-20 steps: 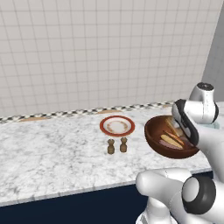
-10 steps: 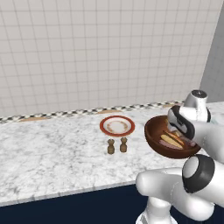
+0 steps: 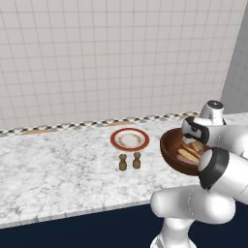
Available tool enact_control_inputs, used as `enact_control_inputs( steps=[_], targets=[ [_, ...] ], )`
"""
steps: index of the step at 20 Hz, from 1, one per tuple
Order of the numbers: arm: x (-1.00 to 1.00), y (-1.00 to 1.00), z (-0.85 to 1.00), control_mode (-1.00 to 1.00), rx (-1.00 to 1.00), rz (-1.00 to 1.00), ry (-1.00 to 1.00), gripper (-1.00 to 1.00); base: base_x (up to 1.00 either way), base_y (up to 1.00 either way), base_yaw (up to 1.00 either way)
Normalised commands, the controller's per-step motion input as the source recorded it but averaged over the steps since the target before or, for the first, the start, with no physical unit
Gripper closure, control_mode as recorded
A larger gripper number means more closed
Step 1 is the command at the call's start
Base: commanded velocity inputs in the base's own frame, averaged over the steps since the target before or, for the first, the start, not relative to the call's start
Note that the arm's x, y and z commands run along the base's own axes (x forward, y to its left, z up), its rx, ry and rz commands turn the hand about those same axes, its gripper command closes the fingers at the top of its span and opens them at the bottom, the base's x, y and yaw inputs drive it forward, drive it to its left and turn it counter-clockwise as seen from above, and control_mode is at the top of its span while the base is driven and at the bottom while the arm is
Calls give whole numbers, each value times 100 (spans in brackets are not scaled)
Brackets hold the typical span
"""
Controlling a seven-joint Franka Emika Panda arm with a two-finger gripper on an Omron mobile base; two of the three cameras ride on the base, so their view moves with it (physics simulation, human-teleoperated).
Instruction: Place one bun and one sausage from the bowl on each plate.
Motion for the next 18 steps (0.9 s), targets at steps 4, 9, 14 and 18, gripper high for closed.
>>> enact_control_inputs(
  steps=[4,9,14,18],
  targets=[
    [24,-15,-15,-100,0,0,0,-100,0,0,0],
    [21,-2,-21,-100,0,0,0,-100,0,0,0],
    [17,0,-23,-100,0,0,0,-100,0,0,0],
    [17,-6,-10,-100,0,0,0,-100,0,0,0]
  ],
)
